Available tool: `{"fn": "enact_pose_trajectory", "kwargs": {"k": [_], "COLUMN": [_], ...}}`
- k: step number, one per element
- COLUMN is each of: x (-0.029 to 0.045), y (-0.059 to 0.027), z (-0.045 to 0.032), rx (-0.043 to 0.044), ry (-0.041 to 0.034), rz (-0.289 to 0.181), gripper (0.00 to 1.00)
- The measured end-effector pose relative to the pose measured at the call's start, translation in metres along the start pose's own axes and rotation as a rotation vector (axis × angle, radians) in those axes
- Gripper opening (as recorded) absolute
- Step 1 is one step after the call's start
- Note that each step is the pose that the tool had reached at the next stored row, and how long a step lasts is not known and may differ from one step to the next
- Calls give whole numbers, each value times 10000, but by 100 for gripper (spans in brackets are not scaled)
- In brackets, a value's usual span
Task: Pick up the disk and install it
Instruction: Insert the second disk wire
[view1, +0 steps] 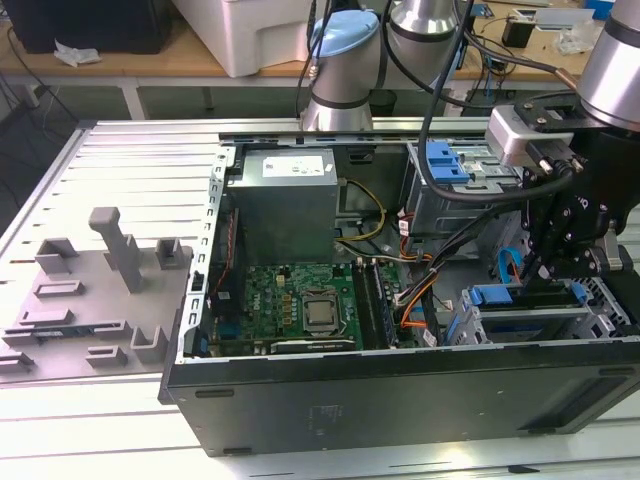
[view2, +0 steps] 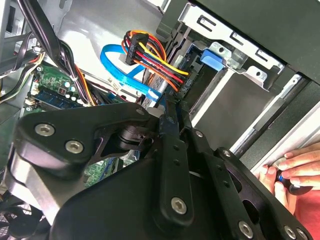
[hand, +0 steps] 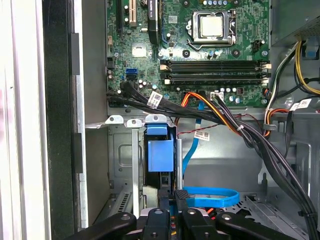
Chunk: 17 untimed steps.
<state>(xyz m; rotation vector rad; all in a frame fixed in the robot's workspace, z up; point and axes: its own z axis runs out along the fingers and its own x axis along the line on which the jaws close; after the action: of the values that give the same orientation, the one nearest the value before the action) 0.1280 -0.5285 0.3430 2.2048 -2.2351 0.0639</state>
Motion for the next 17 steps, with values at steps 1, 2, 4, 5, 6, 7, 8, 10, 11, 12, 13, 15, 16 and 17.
{"fn": "enact_pose_trajectory", "kwargs": {"k": [1, 2, 4, 5, 6, 7, 8, 10, 11, 12, 13, 15, 16, 17], "x": [0, 0, 0, 0, 0, 0, 0, 0, 0, 0, 0, 0, 0, 0], "y": [0, 0, 0, 1, 1, 1, 1, 1, 1, 1, 1, 1, 1, 1], "z": [0, 1, 9, 17, 19, 21, 23, 25, 26, 27, 28, 30, 31, 33], "rx": [0, 0, 0, 0, 0, 0, 0, 0, 0, 0, 0, 0, 0, 0], "ry": [0, 0, -1, 0, 0, 0, 0, 0, 0, 0, 0, 0, 0, 0], "rz": [0, 0, 0, 0, 0, 0, 0, 0, 0, 0, 0, 0, 0, 0], "gripper": [16, 16, 16, 16, 16, 16, 16, 16, 16, 16, 16, 16, 16, 16]}}
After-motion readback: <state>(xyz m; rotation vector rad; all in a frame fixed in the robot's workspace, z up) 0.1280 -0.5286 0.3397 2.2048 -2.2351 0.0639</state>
